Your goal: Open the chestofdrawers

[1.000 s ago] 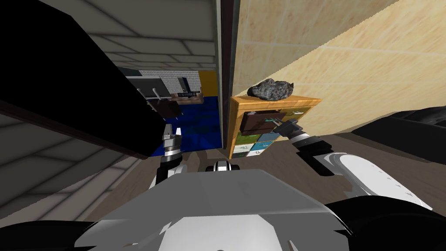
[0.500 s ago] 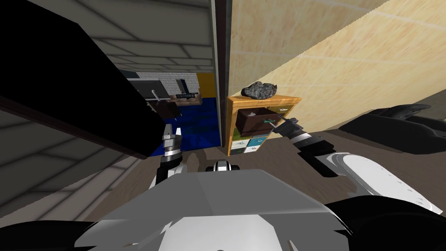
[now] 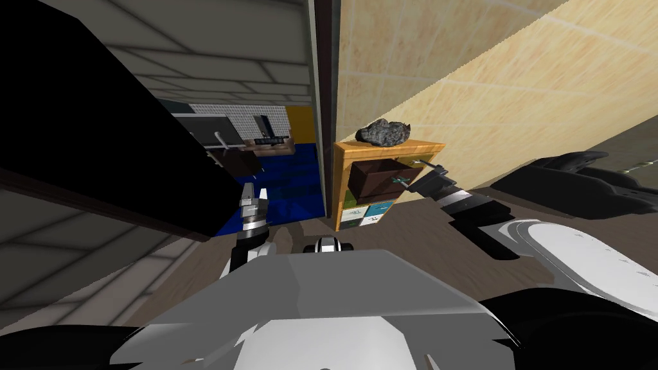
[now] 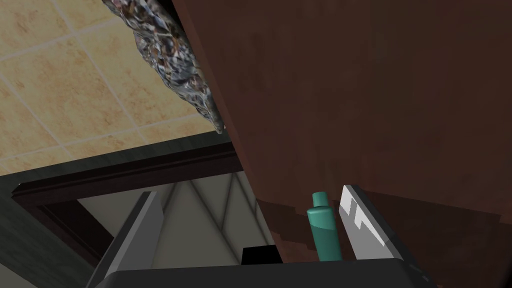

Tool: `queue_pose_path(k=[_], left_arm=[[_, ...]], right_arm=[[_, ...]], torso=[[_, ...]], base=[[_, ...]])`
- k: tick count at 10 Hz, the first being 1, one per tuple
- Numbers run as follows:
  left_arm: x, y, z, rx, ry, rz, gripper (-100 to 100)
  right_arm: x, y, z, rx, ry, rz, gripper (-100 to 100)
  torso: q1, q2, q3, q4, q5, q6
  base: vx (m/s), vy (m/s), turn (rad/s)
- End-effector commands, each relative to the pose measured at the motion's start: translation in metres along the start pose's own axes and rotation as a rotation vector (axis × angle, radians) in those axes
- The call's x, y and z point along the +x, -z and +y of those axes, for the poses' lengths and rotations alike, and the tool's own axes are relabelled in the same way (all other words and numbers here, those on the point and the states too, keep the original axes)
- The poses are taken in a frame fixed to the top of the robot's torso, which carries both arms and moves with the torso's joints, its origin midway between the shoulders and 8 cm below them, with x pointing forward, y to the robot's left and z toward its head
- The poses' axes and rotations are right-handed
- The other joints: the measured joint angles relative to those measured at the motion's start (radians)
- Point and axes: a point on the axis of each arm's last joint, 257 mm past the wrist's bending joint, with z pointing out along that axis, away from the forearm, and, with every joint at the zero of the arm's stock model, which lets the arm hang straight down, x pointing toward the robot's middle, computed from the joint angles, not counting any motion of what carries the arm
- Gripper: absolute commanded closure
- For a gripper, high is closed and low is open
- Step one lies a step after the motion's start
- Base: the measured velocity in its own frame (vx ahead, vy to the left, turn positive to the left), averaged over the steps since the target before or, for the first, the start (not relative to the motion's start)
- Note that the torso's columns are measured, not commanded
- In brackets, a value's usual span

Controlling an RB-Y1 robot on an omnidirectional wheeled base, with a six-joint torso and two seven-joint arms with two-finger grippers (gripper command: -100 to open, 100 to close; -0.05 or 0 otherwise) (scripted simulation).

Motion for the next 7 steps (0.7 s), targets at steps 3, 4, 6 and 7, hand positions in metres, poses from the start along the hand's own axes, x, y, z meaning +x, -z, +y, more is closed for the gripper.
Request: queue_pose_path(k=[3,4,6,7], left_arm=[[0.0,0.0,0.0,0.0,0.0,0.0,0],[0.0,0.0,0.0,0.0,0.0,0.0,0],[0.0,0.0,0.0,0.0,0.0,0.0,0],[0.0,0.0,0.0,0.0,0.0,0.0,0]], right_arm=[[-0.006,0.0,-0.01,-0.019,-0.009,-0.019,-100],[-0.006,0.0,-0.009,-0.022,-0.011,-0.018,0],[-0.004,0.001,-0.006,-0.027,-0.013,-0.014,0],[-0.003,0.001,-0.006,-0.029,-0.014,-0.013,0]], torso=[[0.004,0.004,0.001,0.006,0.005,0.002],[0.004,0.005,0.002,0.004,0.004,0.001],[0.004,0.003,0.001,0.002,0.002,0.001],[0.003,0.001,0.001,0.001,0.002,0.001]], base=[[0.018,0.02,-0.039],[0.006,-0.002,0.001],[0.0,0.0,0.0],[0.0,0.0,0.0]])
